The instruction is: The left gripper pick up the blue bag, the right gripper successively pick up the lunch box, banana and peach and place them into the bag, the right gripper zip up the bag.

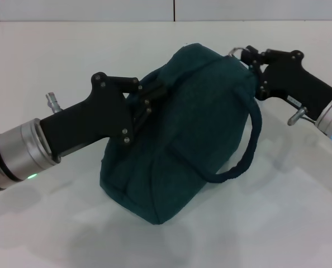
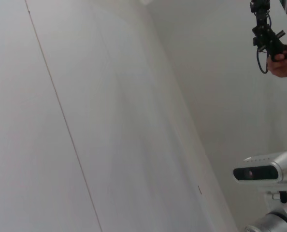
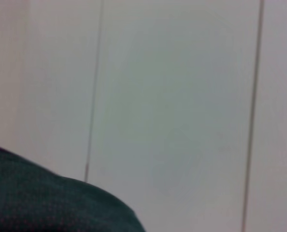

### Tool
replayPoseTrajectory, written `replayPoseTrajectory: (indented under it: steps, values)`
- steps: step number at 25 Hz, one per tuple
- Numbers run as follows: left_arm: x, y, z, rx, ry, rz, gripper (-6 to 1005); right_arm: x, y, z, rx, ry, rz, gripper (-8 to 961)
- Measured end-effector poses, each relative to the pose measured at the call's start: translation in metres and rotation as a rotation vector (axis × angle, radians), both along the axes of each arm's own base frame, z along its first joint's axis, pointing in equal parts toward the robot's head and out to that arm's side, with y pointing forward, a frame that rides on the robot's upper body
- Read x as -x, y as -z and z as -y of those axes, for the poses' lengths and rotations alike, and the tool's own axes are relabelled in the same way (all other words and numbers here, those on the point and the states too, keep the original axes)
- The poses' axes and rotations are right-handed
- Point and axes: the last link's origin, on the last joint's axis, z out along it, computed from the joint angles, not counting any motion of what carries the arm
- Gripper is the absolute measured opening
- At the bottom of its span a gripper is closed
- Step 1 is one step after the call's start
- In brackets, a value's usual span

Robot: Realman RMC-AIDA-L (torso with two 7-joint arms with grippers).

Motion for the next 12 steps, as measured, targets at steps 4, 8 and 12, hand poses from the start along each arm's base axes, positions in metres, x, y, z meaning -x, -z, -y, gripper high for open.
replayPoseTrajectory:
  steps: [4,8,12]
  values:
    - [0.000,0.000,0.000,-0.003,-0.004,0.005,32,-0.008,0.003,-0.002,0.038,0.065,0.002,25]
    - [-0.002,0.000,-0.001,0.000,-0.004,0.009,32,-0.009,0.011,0.001,0.083,0.069,0.034,24]
    - [-0.002,0.003,-0.001,0.004,-0.013,0.014,32,-0.010,0.015,0.005,0.104,0.073,0.031,23]
